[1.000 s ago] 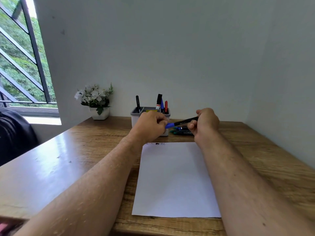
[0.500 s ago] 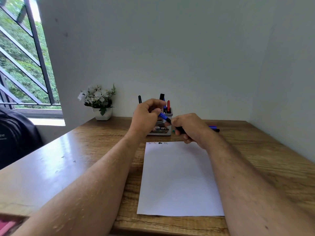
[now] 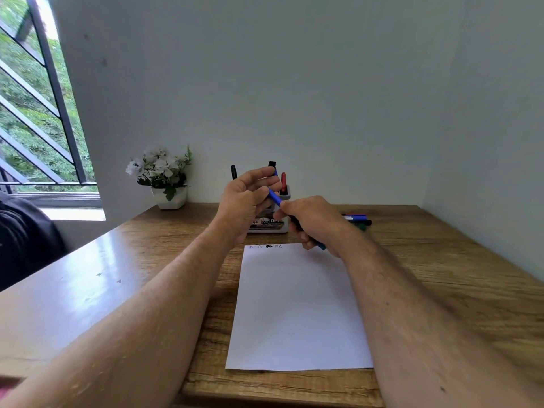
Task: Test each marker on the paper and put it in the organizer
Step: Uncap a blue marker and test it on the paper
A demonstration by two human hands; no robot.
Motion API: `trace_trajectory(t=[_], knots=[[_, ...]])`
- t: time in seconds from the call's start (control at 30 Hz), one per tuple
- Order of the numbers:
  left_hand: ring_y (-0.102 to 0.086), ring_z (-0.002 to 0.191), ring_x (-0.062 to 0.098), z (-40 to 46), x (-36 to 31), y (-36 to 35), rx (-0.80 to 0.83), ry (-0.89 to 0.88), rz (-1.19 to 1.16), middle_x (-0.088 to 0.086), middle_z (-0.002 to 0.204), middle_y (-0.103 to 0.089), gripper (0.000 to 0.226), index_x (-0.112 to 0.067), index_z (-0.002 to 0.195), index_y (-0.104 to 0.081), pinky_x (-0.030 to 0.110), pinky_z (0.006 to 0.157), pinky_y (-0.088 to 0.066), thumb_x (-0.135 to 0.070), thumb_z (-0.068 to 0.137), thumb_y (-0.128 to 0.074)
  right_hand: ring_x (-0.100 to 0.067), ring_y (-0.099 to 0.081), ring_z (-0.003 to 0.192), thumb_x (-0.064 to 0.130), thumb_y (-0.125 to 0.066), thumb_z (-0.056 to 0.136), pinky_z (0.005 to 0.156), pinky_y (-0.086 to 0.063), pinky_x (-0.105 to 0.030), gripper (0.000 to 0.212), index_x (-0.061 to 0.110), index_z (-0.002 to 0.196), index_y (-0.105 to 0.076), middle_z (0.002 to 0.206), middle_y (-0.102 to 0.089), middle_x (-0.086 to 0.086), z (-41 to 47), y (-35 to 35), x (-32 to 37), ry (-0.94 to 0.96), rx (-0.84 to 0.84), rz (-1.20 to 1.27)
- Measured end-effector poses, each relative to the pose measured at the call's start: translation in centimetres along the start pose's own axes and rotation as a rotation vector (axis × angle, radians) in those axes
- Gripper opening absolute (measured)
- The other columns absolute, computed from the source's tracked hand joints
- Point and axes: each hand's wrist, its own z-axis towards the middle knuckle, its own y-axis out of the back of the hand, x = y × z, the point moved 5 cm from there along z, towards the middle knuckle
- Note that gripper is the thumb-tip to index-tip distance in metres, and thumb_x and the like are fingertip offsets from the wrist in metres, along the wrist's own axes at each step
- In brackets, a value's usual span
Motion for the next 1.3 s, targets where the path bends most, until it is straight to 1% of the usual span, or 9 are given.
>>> trace_trajectory(t=[0.23,0.47,0.6,0.77,0.9,1.0,1.07,1.2,1.3], knots=[[-0.070,0.105,0.024,0.0,0.4,-0.4,0.019,0.078,-0.092,0.019,0.116,-0.069,0.032,0.001,0.125,-0.059,0.031,0.084,-0.059,0.006,0.100,-0.040,-0.012,-0.048,0.049,0.045,-0.059,0.096,0.047,-0.036,-0.025,0.034,0.017,0.093,-0.078,0.061,-0.059,0.002,0.2,0.4,0.2,0.064,-0.097,-0.072],[-0.071,0.099,0.026,-0.3,0.1,-0.5,-0.004,0.060,-0.106,0.022,0.112,-0.070,0.031,-0.002,0.125,-0.059,0.034,0.084,-0.060,0.004,0.099,-0.046,-0.013,-0.043,0.048,0.049,-0.059,0.095,0.046,-0.034,-0.026,0.041,0.015,0.077,-0.074,0.055,-0.051,0.003,-0.3,0.5,0.7,0.103,-0.139,-0.104],[-0.072,0.100,0.026,-0.3,-0.3,-0.3,-0.032,0.041,-0.122,0.020,0.109,-0.072,0.029,-0.005,0.122,-0.061,0.033,0.083,-0.060,0.003,0.099,-0.046,-0.011,-0.042,0.046,0.056,-0.057,0.093,0.048,-0.031,-0.024,0.049,0.017,0.065,-0.065,0.055,-0.051,0.004,-0.7,0.9,0.9,0.093,-0.194,-0.160],[-0.071,0.103,0.027,0.1,-0.4,0.1,-0.096,-0.039,-0.083,0.019,0.108,-0.072,0.028,-0.007,0.120,-0.061,0.035,0.087,-0.059,0.002,0.100,-0.045,-0.011,-0.047,0.052,0.059,-0.055,0.093,0.049,-0.033,-0.026,0.048,0.018,0.069,-0.064,0.061,-0.053,0.005,-0.7,0.6,0.5,0.040,-0.198,-0.207],[-0.070,0.103,0.024,0.6,-1.3,1.6,-0.185,-0.123,-0.131,0.015,0.108,-0.071,0.026,-0.012,0.114,-0.062,0.032,0.086,-0.058,-0.001,0.102,-0.041,-0.013,-0.048,0.057,0.048,-0.059,0.093,0.052,-0.036,-0.027,0.038,0.018,0.072,-0.070,0.059,-0.051,0.005,-0.8,1.1,0.1,-0.017,-0.185,-0.237],[-0.069,0.089,0.020,0.5,-1.5,1.8,-0.180,-0.136,-0.128,0.009,0.094,-0.069,0.032,-0.013,0.108,-0.064,0.032,0.081,-0.058,0.003,0.101,-0.038,-0.016,-0.049,0.063,0.041,-0.060,0.089,0.053,-0.038,-0.028,0.031,0.013,0.092,-0.073,0.073,-0.059,-0.001,-0.5,1.0,-0.1,-0.072,-0.190,-0.271],[-0.062,0.072,0.015,0.3,-1.3,1.4,-0.147,-0.120,-0.065,0.005,0.081,-0.064,0.039,-0.013,0.104,-0.065,0.029,0.071,-0.057,0.007,0.098,-0.032,-0.016,-0.050,0.062,0.035,-0.059,0.090,0.049,-0.038,-0.027,0.030,0.009,0.099,-0.072,0.080,-0.062,-0.005,-0.6,1.1,-0.3,-0.115,-0.204,-0.193],[-0.042,0.055,0.013,0.0,-1.1,0.7,-0.108,-0.054,0.097,0.000,0.067,-0.052,0.046,-0.010,0.088,-0.066,0.027,0.050,-0.037,0.013,0.087,-0.027,-0.017,-0.052,0.048,0.018,-0.054,0.094,0.047,-0.044,-0.025,0.026,0.001,0.090,-0.072,0.072,-0.071,-0.010,-1.1,1.7,1.1,-0.103,-0.212,-0.144],[-0.045,0.045,0.009,-0.2,-0.7,0.4,-0.014,0.025,0.341,-0.002,0.057,-0.054,0.037,-0.003,0.080,-0.062,0.023,0.044,-0.035,0.013,0.080,-0.029,-0.018,-0.059,0.050,0.011,-0.054,0.095,0.045,-0.047,-0.025,0.016,0.005,0.096,-0.069,0.079,-0.075,-0.014,-1.2,1.7,2.5,-0.067,-0.236,-0.134]])
